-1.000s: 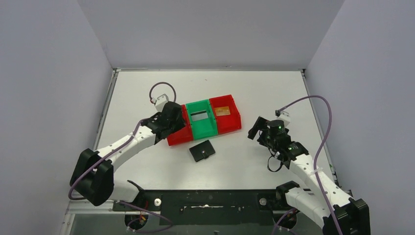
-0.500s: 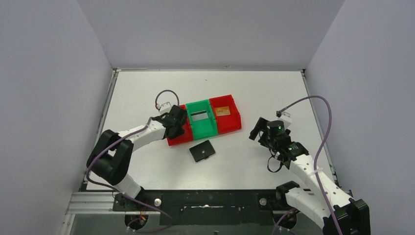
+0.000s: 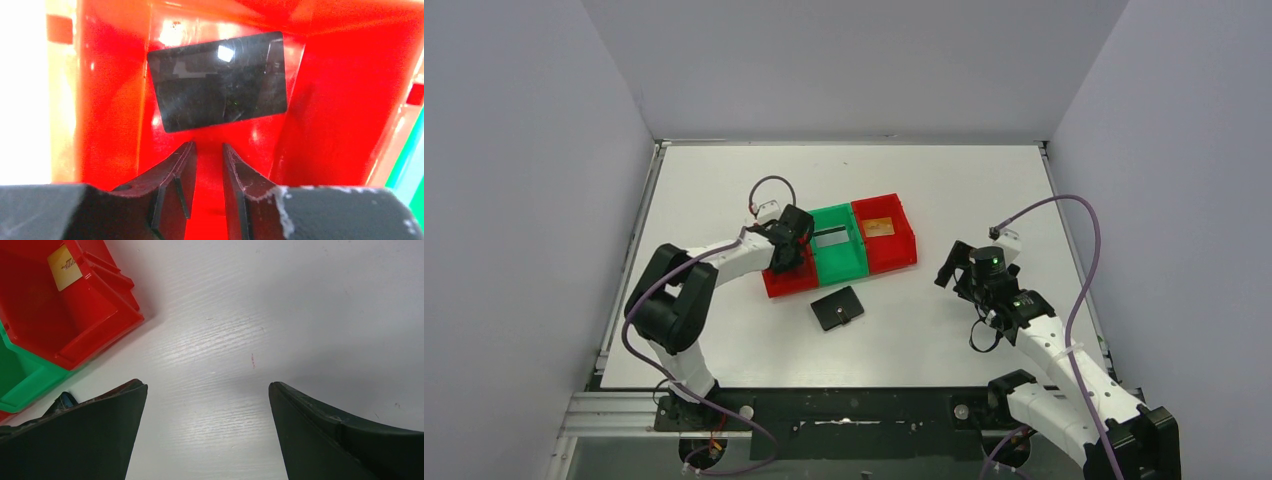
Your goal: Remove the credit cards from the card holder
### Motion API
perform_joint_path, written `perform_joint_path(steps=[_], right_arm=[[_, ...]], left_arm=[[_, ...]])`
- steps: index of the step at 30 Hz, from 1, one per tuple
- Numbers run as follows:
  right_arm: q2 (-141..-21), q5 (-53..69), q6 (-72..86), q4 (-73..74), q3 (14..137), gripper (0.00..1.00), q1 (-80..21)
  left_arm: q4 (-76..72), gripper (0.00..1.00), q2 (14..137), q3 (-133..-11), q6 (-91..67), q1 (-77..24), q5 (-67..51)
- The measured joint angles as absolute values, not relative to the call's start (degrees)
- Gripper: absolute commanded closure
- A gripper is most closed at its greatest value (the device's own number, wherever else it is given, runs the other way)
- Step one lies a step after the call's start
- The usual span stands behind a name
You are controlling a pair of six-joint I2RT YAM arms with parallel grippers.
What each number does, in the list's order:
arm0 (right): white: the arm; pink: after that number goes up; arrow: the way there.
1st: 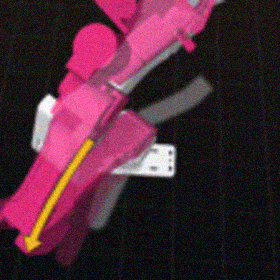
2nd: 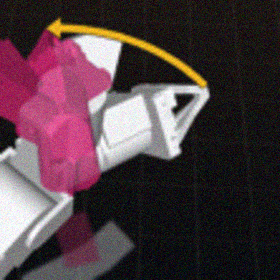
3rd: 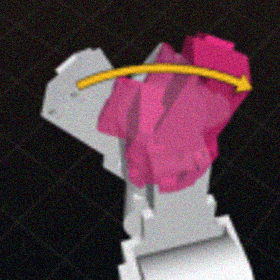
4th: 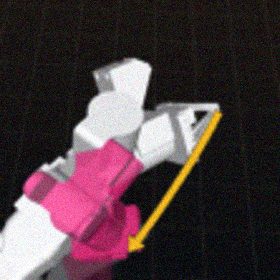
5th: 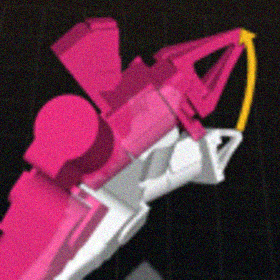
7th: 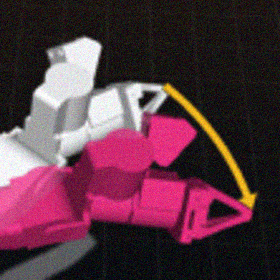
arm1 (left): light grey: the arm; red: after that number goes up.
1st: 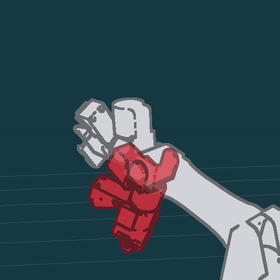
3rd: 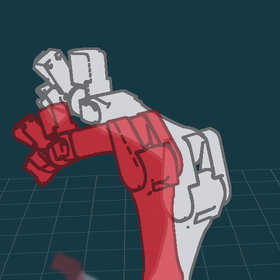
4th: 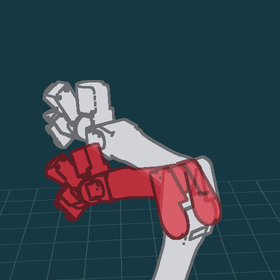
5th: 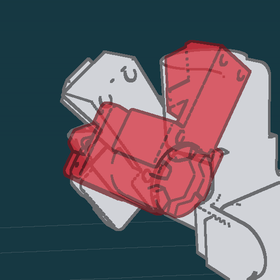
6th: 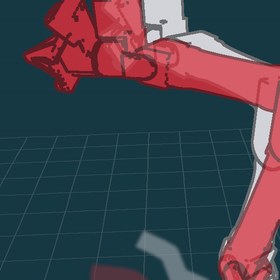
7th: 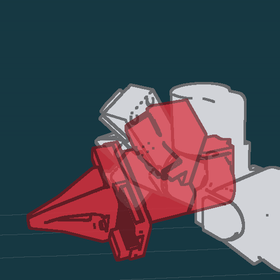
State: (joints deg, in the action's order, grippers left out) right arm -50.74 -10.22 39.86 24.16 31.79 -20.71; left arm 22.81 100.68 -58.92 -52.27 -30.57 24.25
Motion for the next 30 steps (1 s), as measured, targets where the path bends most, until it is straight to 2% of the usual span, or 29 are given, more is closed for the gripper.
perform_joint_path(steps=[7,10,30], right_arm=[[-50.74,-10.59,39.70,24.21,31.79,0.02,-20.67],[-50.76,-10.76,39.68,24.23,31.79,0.02,-20.67],[-51.27,-10.76,39.68,24.47,31.81,0.02,-20.64]], left_arm=[[24.82,0.75,103.48,-61.82,-49.41,-30.52,29.19],[25.12,0.79,104.92,-63.51,-47.27,-30.55,30.98],[24.99,0.78,108.18,-67.90,-33.12,-30.00,39.03]])
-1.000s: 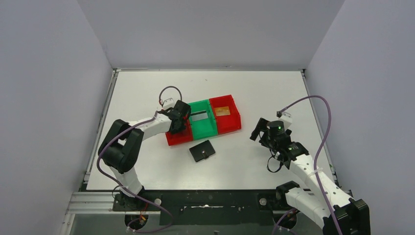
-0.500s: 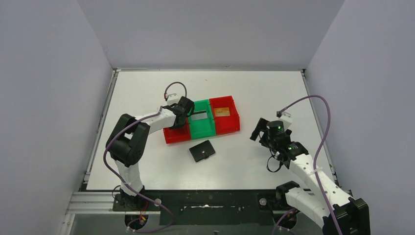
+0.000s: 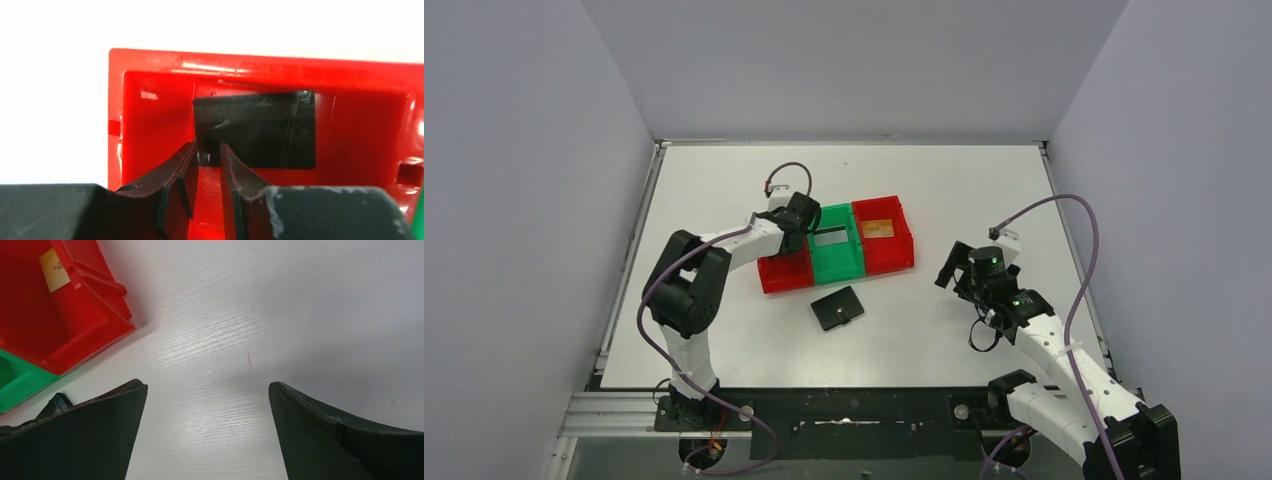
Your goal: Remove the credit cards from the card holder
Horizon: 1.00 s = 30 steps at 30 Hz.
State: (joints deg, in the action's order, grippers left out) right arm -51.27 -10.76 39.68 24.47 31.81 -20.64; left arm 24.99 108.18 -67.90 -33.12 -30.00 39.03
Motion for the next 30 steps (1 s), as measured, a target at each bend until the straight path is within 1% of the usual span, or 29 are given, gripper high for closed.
perform_joint_path(steps=[3,8,10,12,14,15,17,19,21,22,26,30], right_arm=[[-51.27,-10.74,39.68,24.56,31.79,0.02,-20.67],[-50.94,-9.32,38.81,24.45,31.79,0.02,-20.64],[-50.76,-6.72,37.93,23.64,31.79,0.02,-20.67],[-50.81,-3.77,37.58,22.20,31.79,0.02,-20.88],[-51.31,-2.07,38.11,20.47,31.79,0.02,-21.96],[-51.96,-1.54,38.63,19.35,31.79,0.01,-23.14],[-54.11,-1.39,40.42,17.10,31.79,0.00,-26.70],[-57.52,-2.46,43.00,14.87,31.81,0.03,-31.66],[-61.95,-4.82,46.72,13.96,32.53,0.05,-37.43],[-64.47,-6.66,48.93,13.98,33.45,0.07,-40.45],[-74.00,-14.50,57.87,14.37,39.27,0.09,-51.20],[-82.56,-20.58,66.30,15.59,46.61,0.09,-57.54]], left_arm=[[24.21,0.78,108.55,-68.62,-31.99,-29.69,38.98],[24.14,0.73,107.20,-68.69,-31.92,-29.78,37.65],[23.73,0.68,104.16,-67.59,-32.36,-30.04,36.12],[23.64,0.58,98.94,-65.71,-33.06,-30.44,34.65],[22.81,0.52,93.06,-63.48,-33.69,-30.79,33.01],[22.35,0.47,89.47,-62.13,-34.00,-30.98,31.97],[21.52,0.34,82.15,-59.44,-34.59,-31.05,29.41],[21.15,0.25,76.84,-57.52,-35.14,-30.92,27.22],[21.17,0.13,72.16,-55.77,-35.86,-30.57,24.93],[21.19,0.09,70.11,-54.76,-36.27,-30.44,23.92],[21.96,0.07,62.87,-50.00,-38.48,-29.85,21.06],[23.55,0.07,57.21,-45.65,-40.38,-29.50,19.16]])
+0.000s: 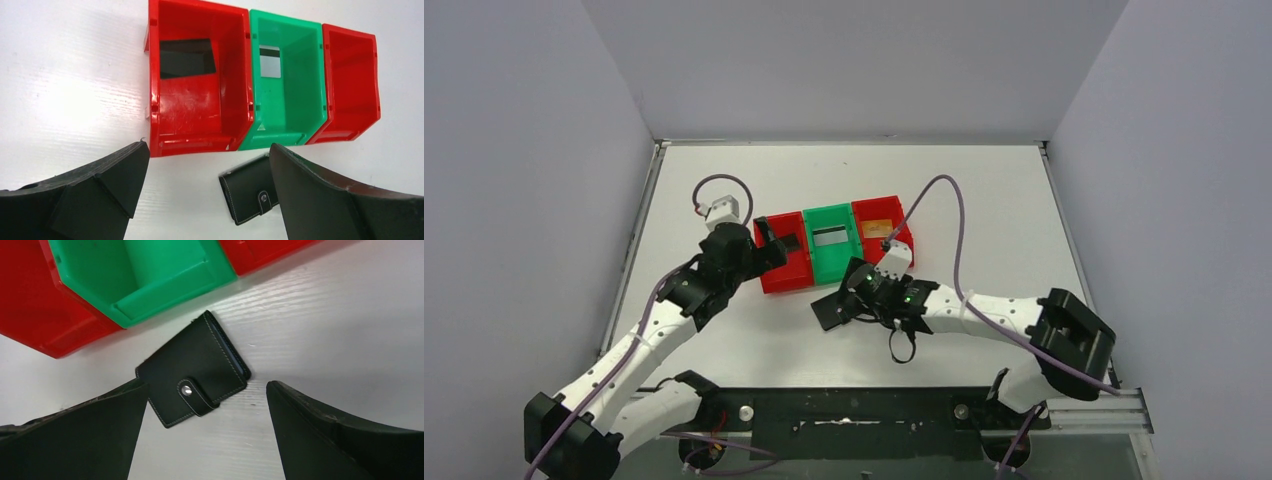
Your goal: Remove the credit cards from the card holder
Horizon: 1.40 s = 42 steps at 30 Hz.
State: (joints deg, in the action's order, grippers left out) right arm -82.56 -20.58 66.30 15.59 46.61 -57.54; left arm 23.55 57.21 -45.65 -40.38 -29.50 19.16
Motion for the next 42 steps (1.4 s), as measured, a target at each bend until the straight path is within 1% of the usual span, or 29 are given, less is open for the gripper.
perform_joint_path(steps=[3,5,8,11,14,16,18,24,26,32,37,42], right_arm=[[-87.90,-22.98,71.13,17.47,51.70,0.12,-59.02],[-91.37,-23.51,73.63,18.63,54.65,0.18,-59.29],[-96.99,-23.09,76.42,19.86,58.26,0.20,-59.35],[-100.75,-24.18,77.21,21.76,60.64,0.29,-60.14],[-102.02,-23.97,77.54,23.11,62.52,0.42,-61.60],[-102.21,-23.94,77.21,23.68,62.61,0.45,-62.72],[-102.19,-24.18,76.44,23.73,62.19,0.50,-63.53],[-98.52,-23.51,69.43,18.09,54.52,0.54,-64.10],[-97.23,-22.74,66.98,16.40,52.84,0.56,-64.12],[-94.89,-21.76,62.11,13.85,49.45,0.54,-63.24],[-87.13,-18.59,58.59,7.84,39.59,0.53,-58.94],[-77.14,-12.38,52.66,2.31,29.21,0.53,-50.87]], left_arm=[[24.62,0.06,54.54,-43.55,-41.67,-29.41,17.80],[24.69,0.06,52.88,-42.04,-42.52,-29.39,16.43],[24.75,0.06,50.76,-39.75,-43.55,-29.41,14.46],[24.97,0.06,49.58,-38.41,-44.31,-29.41,13.37],[25.32,0.07,48.60,-37.39,-44.60,-29.39,12.51],[25.28,0.08,48.31,-37.08,-44.69,-29.39,11.49],[24.97,0.10,48.16,-36.62,-44.69,-29.41,9.91],[22.94,0.14,49.69,-34.30,-44.34,-30.76,3.62],[22.65,0.16,51.07,-33.93,-44.34,-32.91,3.33],[20.27,0.16,56.88,-32.38,-44.86,-42.57,4.36],[16.62,0.16,62.00,-32.18,-45.45,-44.69,5.58],[9.50,0.17,67.99,-32.18,-44.18,-45.80,5.30]])
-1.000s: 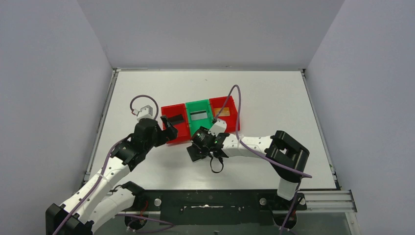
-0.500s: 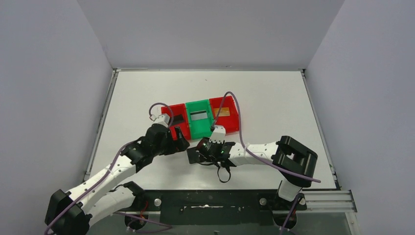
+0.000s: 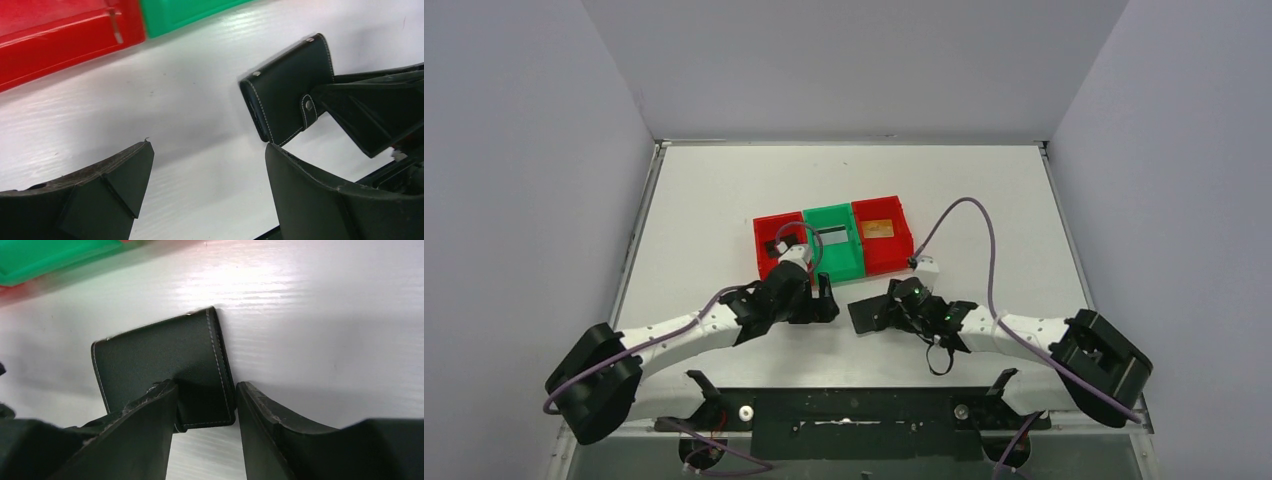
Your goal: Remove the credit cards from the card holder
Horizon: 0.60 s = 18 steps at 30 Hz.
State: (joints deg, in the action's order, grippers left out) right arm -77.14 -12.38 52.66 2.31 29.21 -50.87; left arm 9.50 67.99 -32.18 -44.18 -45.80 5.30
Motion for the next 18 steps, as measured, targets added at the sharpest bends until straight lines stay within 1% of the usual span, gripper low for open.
perform_joint_path(steps=[2,4,8,10,15,18], right_arm=[[-73.63,-10.96,50.28,2.39,26.72,0.49,-49.23],[-70.61,-9.87,48.75,3.36,25.32,0.43,-48.69],[-65.39,-10.26,49.04,7.16,24.95,0.38,-46.96],[-63.29,-12.03,50.92,9.78,24.97,0.38,-45.95],[-61.17,-14.46,55.16,14.90,24.97,0.49,-40.82],[-61.78,-12.84,55.59,14.39,24.99,0.52,-37.45]], left_arm=[[7.11,0.17,71.07,-32.67,-42.85,-47.13,5.06],[5.65,0.17,74.13,-33.93,-41.36,-48.47,4.71],[2.66,0.17,79.75,-38.24,-38.30,-50.74,4.19],[0.45,0.18,81.54,-39.88,-37.04,-51.53,4.01],[-1.54,0.21,84.18,-42.46,-35.20,-52.23,4.54],[-1.54,0.22,83.85,-42.46,-35.35,-52.21,6.28]])
